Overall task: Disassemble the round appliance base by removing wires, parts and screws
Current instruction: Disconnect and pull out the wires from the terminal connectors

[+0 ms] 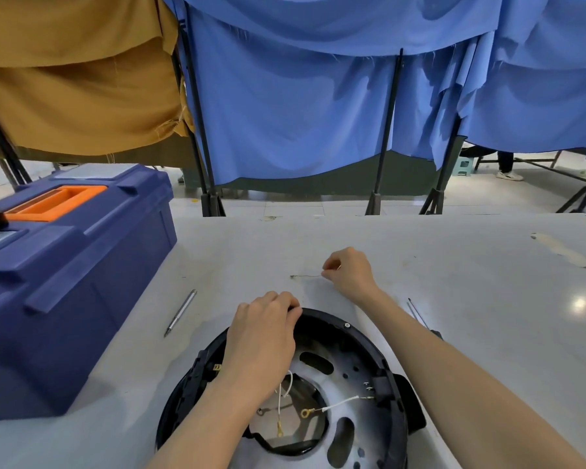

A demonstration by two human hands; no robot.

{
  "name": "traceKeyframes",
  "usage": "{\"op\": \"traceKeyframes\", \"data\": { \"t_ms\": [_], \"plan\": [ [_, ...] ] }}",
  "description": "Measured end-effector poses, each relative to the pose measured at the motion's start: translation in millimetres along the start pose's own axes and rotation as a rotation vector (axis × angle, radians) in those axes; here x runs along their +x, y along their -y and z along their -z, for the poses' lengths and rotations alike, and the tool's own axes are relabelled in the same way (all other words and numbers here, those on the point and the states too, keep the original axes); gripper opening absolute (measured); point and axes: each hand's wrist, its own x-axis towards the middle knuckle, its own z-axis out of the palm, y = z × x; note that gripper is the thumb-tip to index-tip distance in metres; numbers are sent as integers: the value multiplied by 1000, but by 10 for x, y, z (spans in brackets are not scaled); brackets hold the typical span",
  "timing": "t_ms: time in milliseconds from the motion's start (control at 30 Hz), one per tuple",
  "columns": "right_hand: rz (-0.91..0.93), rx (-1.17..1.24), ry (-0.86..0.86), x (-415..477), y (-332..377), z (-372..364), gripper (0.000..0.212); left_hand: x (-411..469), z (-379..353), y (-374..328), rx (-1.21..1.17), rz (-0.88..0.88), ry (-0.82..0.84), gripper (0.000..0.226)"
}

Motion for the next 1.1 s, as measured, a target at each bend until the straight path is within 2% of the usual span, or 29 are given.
{"op": "traceKeyframes", "data": {
  "t_ms": [200,400,567,633,733,800,867,967,1100],
  "plan": [
    [25,219,-141,-264,97,370,9,-5,-9,2,-11,6,7,26],
    [53,453,141,-987,179,591,8,-32,22,-23,-71,7,2,30],
    [68,553,179,-1400,203,515,11,-133,117,-206,-119,-234,-91,22],
    [36,630,180,-1438,219,504,10,-183,116,-260,-165,-285,-21,18],
    [-11,652,151,-1443,228,500,9,-275,120,-303,-312,-227,193,13],
    [-37,675,148,-1449,226,497,10,-323,111,-312,-309,-204,293,5],
    [-51,687,159,-1451,227,507,11,-368,98,-312,-297,-196,357,12],
    [-46,637,172,-1440,243,519,10,-416,82,-340,-218,-209,377,18],
    [-33,489,86,-1436,296,440,12,-441,43,-412,-11,-284,312,17]
  ]
}}
